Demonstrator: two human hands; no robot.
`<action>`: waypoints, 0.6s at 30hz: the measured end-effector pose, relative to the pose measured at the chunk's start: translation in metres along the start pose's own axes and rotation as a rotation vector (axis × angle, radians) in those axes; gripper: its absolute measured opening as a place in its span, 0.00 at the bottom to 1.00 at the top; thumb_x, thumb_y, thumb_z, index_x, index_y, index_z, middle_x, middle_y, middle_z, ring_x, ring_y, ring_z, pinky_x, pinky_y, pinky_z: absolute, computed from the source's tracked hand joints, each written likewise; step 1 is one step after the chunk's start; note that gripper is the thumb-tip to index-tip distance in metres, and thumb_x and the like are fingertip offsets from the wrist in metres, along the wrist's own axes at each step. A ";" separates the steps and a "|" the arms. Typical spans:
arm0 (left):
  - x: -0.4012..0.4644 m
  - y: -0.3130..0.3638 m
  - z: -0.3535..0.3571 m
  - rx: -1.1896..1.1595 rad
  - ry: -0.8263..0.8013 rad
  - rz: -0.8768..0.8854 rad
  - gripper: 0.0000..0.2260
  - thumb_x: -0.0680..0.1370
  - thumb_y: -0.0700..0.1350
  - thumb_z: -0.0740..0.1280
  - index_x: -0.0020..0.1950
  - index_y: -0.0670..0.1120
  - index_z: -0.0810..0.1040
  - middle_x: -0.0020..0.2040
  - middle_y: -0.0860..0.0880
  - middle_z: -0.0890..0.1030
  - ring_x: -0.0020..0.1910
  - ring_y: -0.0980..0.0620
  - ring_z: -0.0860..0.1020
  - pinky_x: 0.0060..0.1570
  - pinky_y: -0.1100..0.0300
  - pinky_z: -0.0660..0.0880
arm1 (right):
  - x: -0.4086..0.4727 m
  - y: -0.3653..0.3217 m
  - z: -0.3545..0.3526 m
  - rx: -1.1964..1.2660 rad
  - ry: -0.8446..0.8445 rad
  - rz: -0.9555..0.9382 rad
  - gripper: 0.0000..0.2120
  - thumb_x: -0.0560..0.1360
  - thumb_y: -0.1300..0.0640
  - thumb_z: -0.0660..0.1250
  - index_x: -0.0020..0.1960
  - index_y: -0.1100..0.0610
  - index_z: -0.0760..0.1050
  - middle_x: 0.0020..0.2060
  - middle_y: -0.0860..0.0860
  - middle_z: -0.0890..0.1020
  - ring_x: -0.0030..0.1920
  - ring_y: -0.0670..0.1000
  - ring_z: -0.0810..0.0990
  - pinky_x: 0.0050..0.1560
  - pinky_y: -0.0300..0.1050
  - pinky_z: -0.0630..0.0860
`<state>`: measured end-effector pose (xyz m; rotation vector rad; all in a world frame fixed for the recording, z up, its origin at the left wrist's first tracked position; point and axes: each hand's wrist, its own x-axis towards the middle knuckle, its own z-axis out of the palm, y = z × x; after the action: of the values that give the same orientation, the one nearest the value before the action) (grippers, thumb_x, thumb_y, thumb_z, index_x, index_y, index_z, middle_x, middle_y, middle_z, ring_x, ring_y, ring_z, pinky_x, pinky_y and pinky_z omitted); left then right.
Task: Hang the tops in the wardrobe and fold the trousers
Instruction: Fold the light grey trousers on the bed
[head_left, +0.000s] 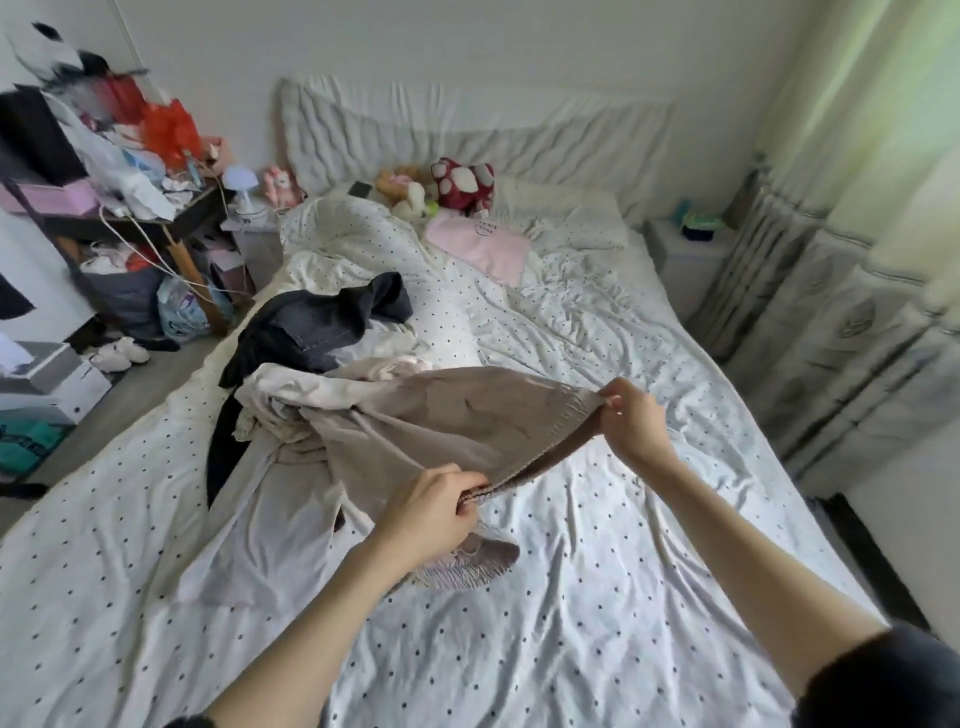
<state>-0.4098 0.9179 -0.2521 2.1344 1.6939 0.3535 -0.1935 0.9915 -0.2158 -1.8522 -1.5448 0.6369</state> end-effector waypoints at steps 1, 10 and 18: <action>0.000 0.029 0.012 -0.030 -0.027 0.016 0.19 0.78 0.43 0.60 0.69 0.52 0.71 0.58 0.52 0.76 0.56 0.51 0.75 0.51 0.59 0.71 | -0.004 0.018 -0.025 -0.015 0.002 0.018 0.14 0.76 0.70 0.53 0.54 0.65 0.75 0.44 0.61 0.80 0.40 0.57 0.76 0.36 0.46 0.73; 0.021 0.180 0.080 0.046 -0.144 0.144 0.19 0.78 0.45 0.58 0.68 0.57 0.71 0.62 0.53 0.74 0.62 0.51 0.73 0.56 0.58 0.71 | -0.008 0.149 -0.159 0.051 0.058 0.228 0.14 0.71 0.70 0.60 0.48 0.60 0.81 0.35 0.56 0.83 0.32 0.48 0.83 0.23 0.28 0.69; 0.076 0.244 0.132 0.003 -0.404 0.214 0.18 0.77 0.49 0.63 0.67 0.54 0.73 0.63 0.51 0.74 0.63 0.51 0.71 0.59 0.58 0.68 | 0.006 0.233 -0.200 0.099 0.124 0.400 0.12 0.72 0.68 0.58 0.38 0.59 0.78 0.34 0.54 0.81 0.31 0.51 0.82 0.21 0.28 0.66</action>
<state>-0.1228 0.9254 -0.2633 2.2107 1.2472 -0.0258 0.1074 0.9396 -0.2503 -2.0990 -1.0508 0.7442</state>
